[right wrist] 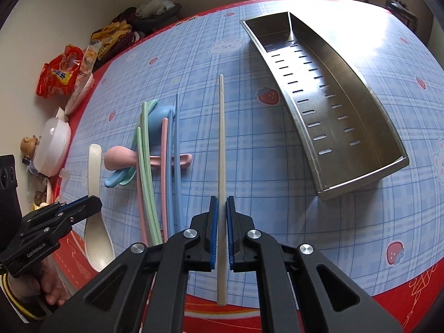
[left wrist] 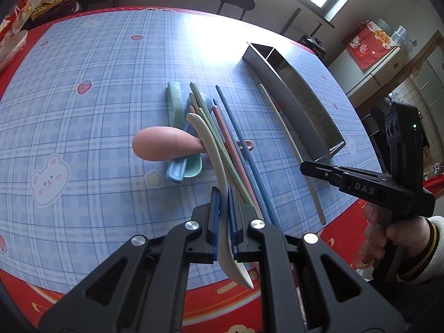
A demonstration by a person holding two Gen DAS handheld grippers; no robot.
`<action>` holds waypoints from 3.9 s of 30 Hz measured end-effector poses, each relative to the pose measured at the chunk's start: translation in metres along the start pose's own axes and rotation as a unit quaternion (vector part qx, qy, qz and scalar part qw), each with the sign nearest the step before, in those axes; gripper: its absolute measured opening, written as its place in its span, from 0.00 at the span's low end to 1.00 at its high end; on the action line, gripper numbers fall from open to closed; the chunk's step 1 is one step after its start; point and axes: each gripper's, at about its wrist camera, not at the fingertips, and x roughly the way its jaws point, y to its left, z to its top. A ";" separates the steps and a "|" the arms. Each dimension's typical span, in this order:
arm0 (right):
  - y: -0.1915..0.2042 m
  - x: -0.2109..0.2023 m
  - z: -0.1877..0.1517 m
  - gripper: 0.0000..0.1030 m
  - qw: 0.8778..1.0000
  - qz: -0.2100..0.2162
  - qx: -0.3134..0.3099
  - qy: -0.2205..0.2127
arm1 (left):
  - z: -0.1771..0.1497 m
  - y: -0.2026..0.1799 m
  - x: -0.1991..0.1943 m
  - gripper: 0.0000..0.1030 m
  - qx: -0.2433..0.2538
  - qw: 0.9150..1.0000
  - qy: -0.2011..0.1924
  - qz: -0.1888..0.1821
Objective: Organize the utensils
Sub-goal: 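Close the left tool on the cream spoon while the right tool lifts the beige chopstick, then lower the cream spoon into the steel caddy and open the left tool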
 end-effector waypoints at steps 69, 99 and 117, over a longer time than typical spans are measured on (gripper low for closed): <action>-0.090 -0.057 0.039 0.06 0.998 -0.027 0.009 -0.057 | 0.079 -0.122 0.169 0.39 0.029 0.987 0.110 -0.110; -0.080 -0.021 0.090 0.06 0.995 -0.074 -0.059 -0.035 | 0.165 -0.106 0.129 0.10 -0.030 0.994 0.016 -0.107; -0.076 0.026 0.107 0.07 0.994 -0.092 -0.050 0.015 | 0.235 -0.133 0.209 0.13 -0.022 0.997 0.069 -0.015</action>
